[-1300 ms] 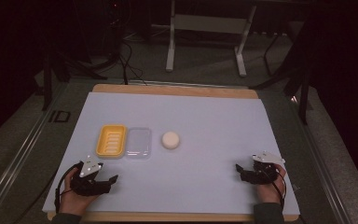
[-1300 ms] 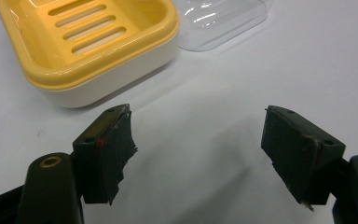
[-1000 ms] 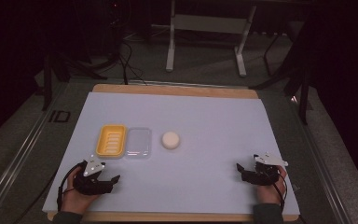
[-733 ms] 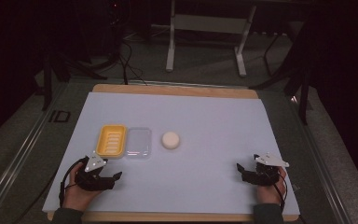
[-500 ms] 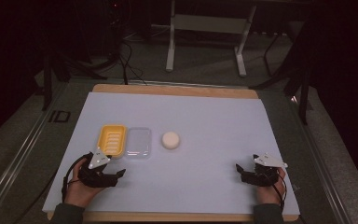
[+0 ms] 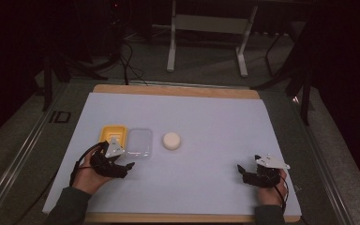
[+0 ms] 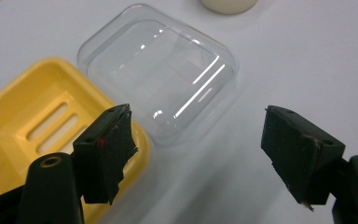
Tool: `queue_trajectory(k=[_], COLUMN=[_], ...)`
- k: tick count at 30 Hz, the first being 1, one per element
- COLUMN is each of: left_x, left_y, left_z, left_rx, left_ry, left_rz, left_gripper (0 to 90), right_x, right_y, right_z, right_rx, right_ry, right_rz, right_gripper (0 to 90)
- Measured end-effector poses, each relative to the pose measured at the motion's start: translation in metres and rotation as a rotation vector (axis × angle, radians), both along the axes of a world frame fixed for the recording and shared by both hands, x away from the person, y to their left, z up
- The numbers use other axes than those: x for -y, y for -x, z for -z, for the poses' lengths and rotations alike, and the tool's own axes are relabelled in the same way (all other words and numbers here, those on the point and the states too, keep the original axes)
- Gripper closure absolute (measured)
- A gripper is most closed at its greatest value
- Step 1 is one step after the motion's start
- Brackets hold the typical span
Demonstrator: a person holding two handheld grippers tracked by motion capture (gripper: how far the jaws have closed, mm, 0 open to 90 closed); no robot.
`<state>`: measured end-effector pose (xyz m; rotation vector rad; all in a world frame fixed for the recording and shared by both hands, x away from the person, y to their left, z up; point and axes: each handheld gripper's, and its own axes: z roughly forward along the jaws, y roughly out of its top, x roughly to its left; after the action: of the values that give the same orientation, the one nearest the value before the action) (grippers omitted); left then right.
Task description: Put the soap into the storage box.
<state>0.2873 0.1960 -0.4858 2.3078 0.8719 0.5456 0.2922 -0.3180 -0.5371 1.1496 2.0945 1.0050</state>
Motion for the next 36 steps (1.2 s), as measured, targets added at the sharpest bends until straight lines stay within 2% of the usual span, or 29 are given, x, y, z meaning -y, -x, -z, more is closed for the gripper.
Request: queue_trajectory(k=[8, 17, 23, 26, 30, 36], left_x=[0.008, 0.018, 0.029, 0.034, 0.04, 0.048], left_y=[-0.011, -0.025, -0.033, -0.036, -0.042, -0.05], left_z=[-0.01, -0.018, -0.023, -0.025, -0.025, -0.025], left_rx=[0.006, -0.008, -0.002, -0.006, -0.02, -0.038], left_ry=[-0.01, -0.025, -0.045, -0.044, -0.071, -0.087], left_rz=[0.03, 0.072, 0.085, 0.097, 0.114, 0.142], left_gripper=[25.3, 25.3, 25.2, 25.0, 24.9, 24.9], right_x=[-0.001, 0.0, 0.001, 0.002, 0.002, 0.003], right_y=[0.001, 0.003, 0.003, 0.003, 0.003, 0.003], right_z=[0.0, -0.001, -0.001, -0.001, -0.001, -0.001], right_rx=[0.01, 0.022, 0.021, 0.022, 0.023, 0.03], right_ry=[0.011, -0.002, -0.009, -0.016, -0.016, -0.031], right_rz=[0.001, 0.009, 0.007, 0.009, 0.008, 0.012], right_gripper=[17.8, 17.9, 17.9, 17.9, 17.9, 16.7])
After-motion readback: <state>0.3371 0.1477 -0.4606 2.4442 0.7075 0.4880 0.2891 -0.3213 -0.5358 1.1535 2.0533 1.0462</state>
